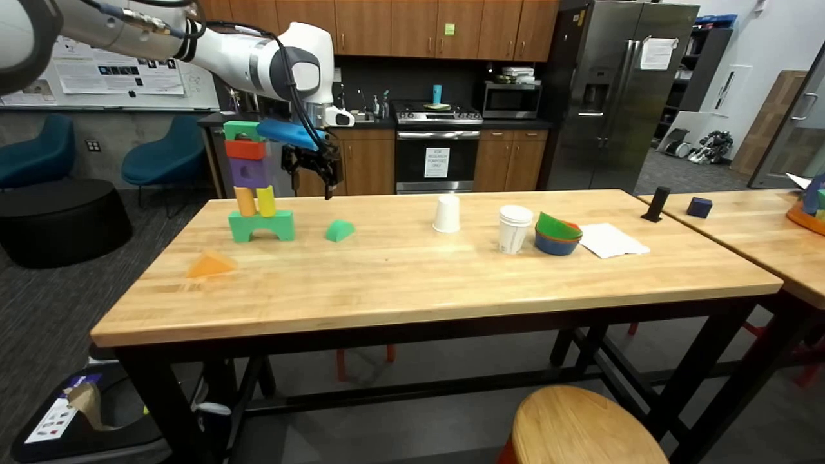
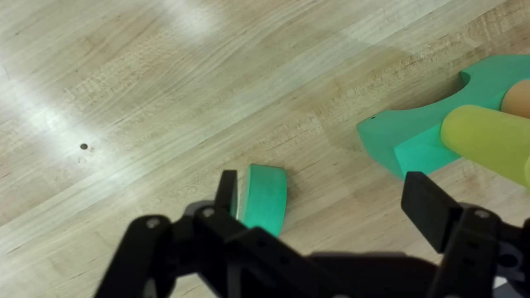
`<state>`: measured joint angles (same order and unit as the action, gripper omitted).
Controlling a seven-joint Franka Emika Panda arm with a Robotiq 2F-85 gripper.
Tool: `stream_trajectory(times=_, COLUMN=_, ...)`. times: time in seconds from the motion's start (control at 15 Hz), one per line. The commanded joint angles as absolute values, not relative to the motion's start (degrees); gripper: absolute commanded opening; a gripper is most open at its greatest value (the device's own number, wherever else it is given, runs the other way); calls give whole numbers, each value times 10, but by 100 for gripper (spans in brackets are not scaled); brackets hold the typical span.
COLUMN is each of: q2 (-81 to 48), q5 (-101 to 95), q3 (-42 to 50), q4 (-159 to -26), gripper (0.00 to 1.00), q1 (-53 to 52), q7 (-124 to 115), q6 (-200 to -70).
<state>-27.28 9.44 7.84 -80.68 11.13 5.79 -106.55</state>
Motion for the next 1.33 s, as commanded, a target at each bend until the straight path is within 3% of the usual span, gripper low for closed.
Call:
stream_trajectory(times=0.0, q2=-303, q5=89, q3=72, q4=-758, gripper=100, q1=122, q7=43, q6=-1041)
stream_trajectory(times=1.27, q2=-454, q5=69, q3=60, q4=-591, gripper=100, q1=130, q7=26, q6=-1041)
